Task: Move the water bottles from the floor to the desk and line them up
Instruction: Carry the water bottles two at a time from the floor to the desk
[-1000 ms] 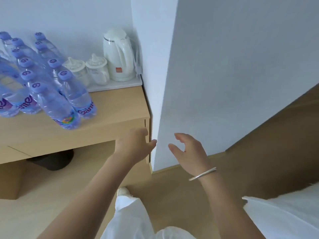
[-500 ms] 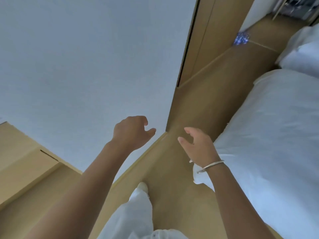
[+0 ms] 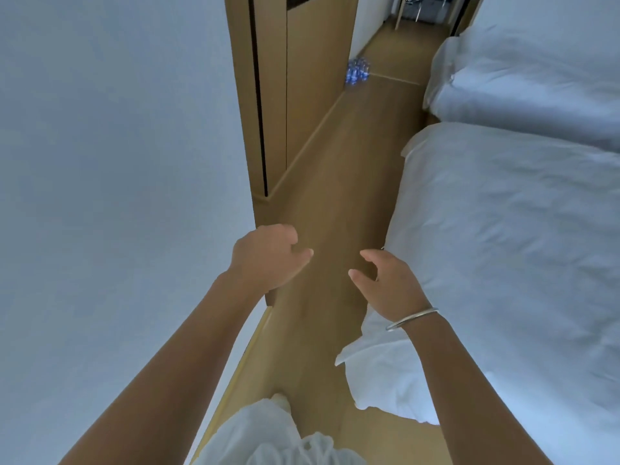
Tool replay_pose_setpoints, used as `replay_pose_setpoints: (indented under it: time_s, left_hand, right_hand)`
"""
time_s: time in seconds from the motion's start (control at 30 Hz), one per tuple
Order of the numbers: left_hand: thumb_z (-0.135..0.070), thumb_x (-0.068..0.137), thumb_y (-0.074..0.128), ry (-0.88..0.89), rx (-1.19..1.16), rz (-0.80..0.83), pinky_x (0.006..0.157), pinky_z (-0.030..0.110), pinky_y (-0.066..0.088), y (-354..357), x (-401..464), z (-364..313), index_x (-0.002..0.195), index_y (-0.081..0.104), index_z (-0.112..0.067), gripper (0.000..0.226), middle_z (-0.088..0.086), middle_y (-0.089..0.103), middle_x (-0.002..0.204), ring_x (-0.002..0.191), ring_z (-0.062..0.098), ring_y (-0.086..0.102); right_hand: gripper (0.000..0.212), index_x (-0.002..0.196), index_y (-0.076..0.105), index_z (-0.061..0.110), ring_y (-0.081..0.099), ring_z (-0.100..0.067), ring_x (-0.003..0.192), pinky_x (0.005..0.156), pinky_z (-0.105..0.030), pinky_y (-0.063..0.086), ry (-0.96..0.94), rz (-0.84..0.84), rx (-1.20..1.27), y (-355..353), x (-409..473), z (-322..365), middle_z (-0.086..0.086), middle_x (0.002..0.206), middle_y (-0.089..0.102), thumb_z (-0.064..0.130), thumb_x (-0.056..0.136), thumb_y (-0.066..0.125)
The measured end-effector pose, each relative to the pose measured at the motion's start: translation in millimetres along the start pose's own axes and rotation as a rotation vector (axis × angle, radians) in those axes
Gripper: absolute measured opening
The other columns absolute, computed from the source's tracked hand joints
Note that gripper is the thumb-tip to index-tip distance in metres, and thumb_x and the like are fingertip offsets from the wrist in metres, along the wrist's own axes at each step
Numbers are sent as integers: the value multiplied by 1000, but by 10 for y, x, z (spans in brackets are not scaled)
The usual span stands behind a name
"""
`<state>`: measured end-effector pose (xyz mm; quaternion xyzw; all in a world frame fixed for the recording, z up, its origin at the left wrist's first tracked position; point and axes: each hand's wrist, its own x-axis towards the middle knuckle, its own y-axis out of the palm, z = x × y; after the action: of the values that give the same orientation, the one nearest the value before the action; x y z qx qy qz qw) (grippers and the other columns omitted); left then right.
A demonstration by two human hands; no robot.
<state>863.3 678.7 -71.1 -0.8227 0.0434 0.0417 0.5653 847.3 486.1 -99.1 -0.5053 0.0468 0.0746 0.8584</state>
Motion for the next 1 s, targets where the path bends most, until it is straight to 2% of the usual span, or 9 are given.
replay_pose_setpoints:
  time_s: [0.23, 0.4, 0.53, 0.7, 1.0]
  left_hand:
    - [-45, 90, 49, 121, 55, 86, 77, 31, 46, -96, 1265, -17, 108, 60, -13, 38, 2, 64, 96, 90, 19, 61]
    - [-47, 91, 49, 142, 42, 134, 75, 29, 45, -44, 2035, -29, 120, 56, -18, 42, -4, 61, 94, 89, 16, 57]
    - [-48, 91, 49, 154, 39, 149, 77, 29, 42, 13, 2746, -163, 126, 53, -19, 46, -3, 62, 109, 97, 17, 57]
    - [-49, 90, 50, 144, 55, 185, 87, 34, 46, 104, 3832, -561, 129, 52, -20, 49, -2, 60, 120, 107, 19, 57]
    - [-49, 91, 50, 132, 68, 222, 87, 33, 45, 73, 5682, -1424, 128, 52, -20, 48, -2, 61, 119, 107, 20, 57]
  right_hand:
    - [51, 140, 40, 14, 44, -21, 126, 105, -32, 34, 91, -13, -33, -188, 1047, 5, -4, 142, 44, 37, 94, 48]
    - [51, 138, 42, 13, 43, -21, 128, 105, -30, 33, 133, -13, -31, -280, 1726, -155, -5, 141, 45, 37, 94, 49]
    - [50, 138, 43, 14, 44, -21, 127, 103, -29, 34, 151, -29, -23, -402, 2396, -351, -5, 139, 47, 37, 94, 50]
    - [49, 137, 43, 12, 43, -23, 126, 101, -29, 35, 150, -6, -36, -719, 3421, -699, -6, 137, 48, 34, 94, 50]
    - [50, 139, 40, 11, 40, -25, 129, 104, -30, 32, 120, 50, -91, -1519, 5233, -1303, -8, 139, 46, 33, 95, 48]
